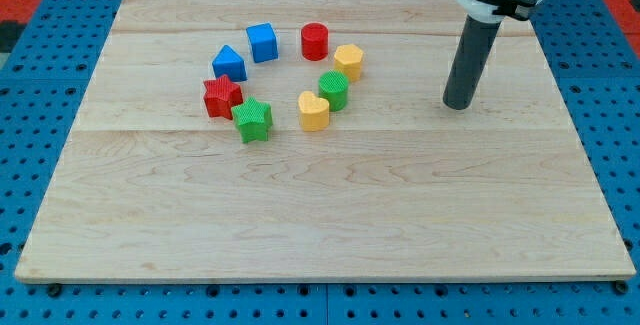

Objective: Place yellow hexagon to the top of the green circle

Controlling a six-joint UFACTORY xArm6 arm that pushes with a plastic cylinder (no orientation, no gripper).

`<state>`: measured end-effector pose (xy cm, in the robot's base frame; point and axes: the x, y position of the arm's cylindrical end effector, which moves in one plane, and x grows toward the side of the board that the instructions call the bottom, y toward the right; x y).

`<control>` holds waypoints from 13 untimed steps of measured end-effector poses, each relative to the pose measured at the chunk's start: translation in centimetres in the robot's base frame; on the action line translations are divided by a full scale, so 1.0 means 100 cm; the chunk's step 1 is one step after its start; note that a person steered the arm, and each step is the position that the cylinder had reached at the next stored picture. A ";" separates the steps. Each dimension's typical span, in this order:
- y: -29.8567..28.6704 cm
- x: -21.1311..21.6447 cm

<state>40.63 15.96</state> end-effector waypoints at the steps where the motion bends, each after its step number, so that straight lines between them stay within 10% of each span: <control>1: 0.004 0.000; 13: -0.083 -0.092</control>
<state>31.44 7.65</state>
